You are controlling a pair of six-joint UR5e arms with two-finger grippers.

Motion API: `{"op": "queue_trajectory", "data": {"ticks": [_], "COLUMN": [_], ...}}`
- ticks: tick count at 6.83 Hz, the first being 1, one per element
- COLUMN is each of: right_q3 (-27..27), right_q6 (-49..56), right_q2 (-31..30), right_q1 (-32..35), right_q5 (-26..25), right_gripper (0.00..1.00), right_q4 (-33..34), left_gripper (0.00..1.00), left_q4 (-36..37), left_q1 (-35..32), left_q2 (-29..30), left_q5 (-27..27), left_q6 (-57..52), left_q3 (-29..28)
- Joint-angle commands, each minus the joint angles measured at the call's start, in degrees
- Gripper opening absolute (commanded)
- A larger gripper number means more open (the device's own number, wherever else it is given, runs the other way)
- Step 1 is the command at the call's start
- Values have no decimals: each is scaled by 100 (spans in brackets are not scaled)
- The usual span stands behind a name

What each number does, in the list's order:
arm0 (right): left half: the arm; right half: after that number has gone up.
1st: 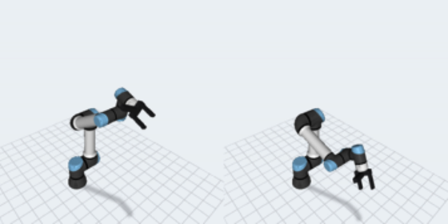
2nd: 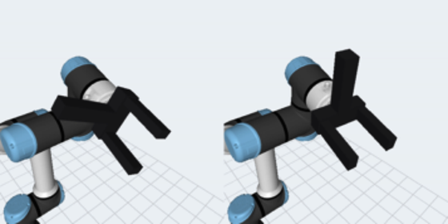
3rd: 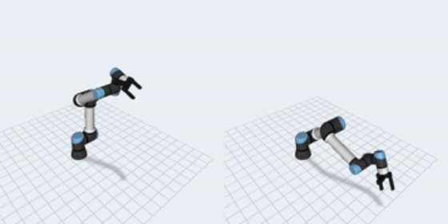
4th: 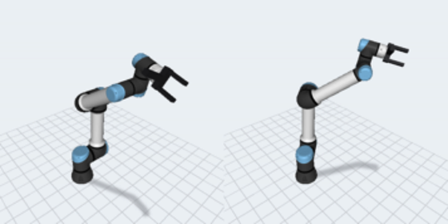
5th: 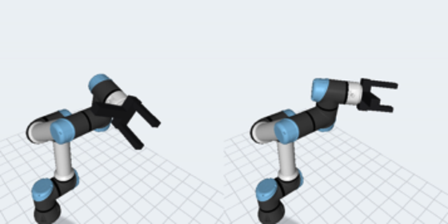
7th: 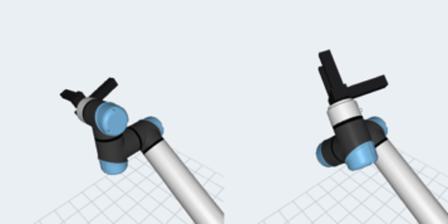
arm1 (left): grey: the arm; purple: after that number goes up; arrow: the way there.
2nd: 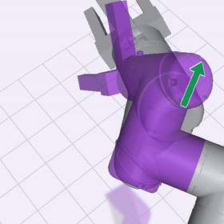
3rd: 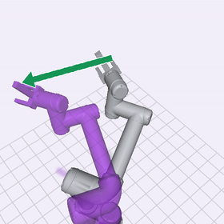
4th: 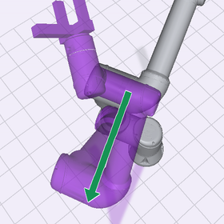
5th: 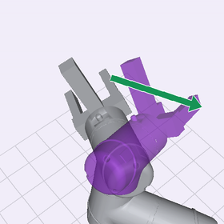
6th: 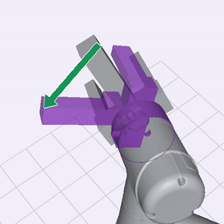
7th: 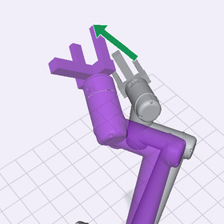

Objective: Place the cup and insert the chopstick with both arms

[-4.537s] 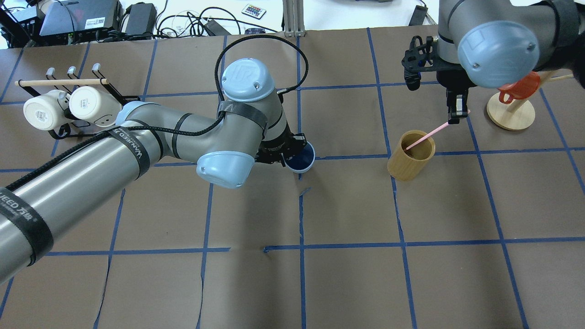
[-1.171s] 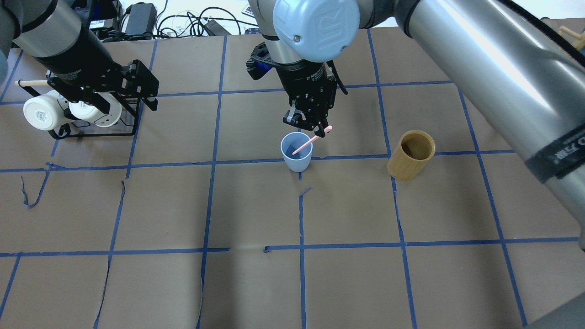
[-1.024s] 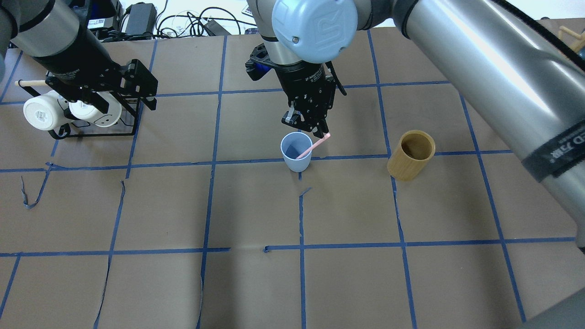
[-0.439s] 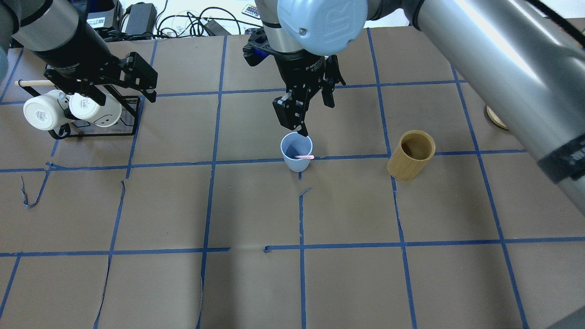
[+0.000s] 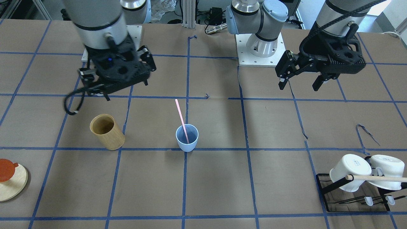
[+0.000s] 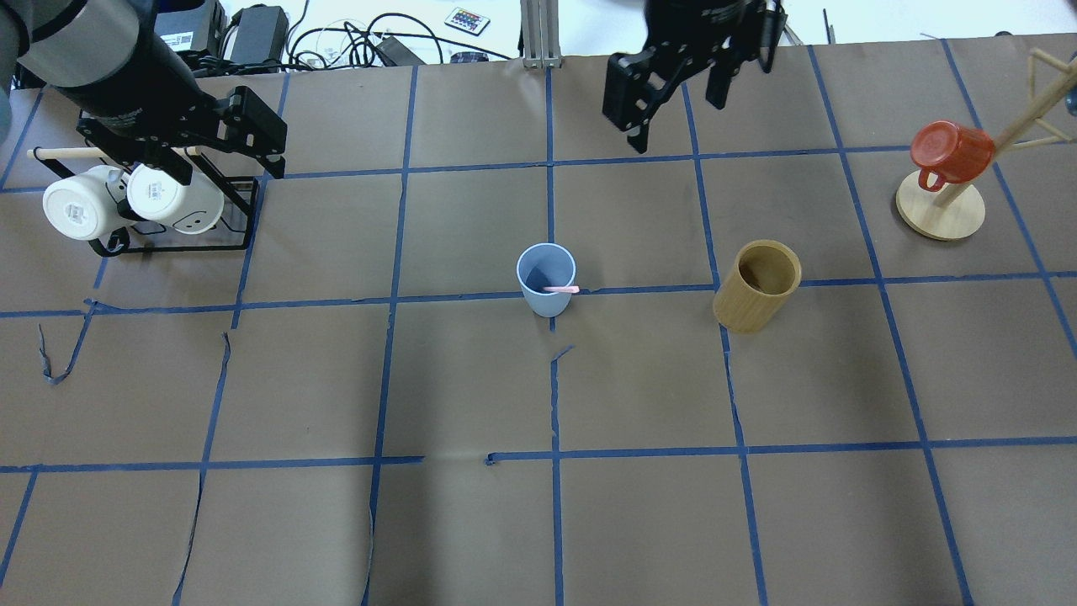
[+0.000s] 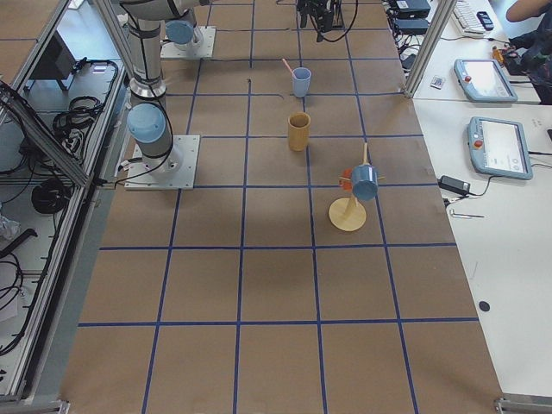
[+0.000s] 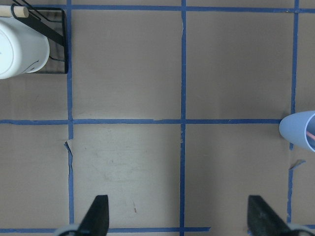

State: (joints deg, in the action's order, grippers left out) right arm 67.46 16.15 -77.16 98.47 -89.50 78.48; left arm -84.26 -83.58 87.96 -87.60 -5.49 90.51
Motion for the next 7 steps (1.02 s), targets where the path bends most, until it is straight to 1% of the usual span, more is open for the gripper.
{"op": "queue_trajectory", "data": {"ticks": [1,2,3,4,5,6,7], "right_q3": [851,1483,1855,1902,1937,1938,1938], "right_q6": [-866,-947,-982,-983,-1000,-1000,-1000], "right_q2": [-736,-1070,-1360,-1555,-1565,-1574,-1574], "right_q1": [-547,-626,-775,-933,-996,-996,-996], "right_q5": [118,108,108,65,56,-58,-137], "right_gripper": [100,100,100,100,100,100,100], "right_q4": [419,1032,1072,838,627,416,361], "left_gripper": [100,100,100,100,100,100,100], "left_q4": [24,137,138,138,138,147,234], "left_q1": [0,0,-9,0,0,0,0], "left_q2": [-42,-16,10,-51,-43,-42,-51], "left_q5": [15,41,50,6,15,6,23], "left_q6": [13,30,39,22,22,30,30], "left_q3": [-7,1,19,-16,-7,-7,-16]}}
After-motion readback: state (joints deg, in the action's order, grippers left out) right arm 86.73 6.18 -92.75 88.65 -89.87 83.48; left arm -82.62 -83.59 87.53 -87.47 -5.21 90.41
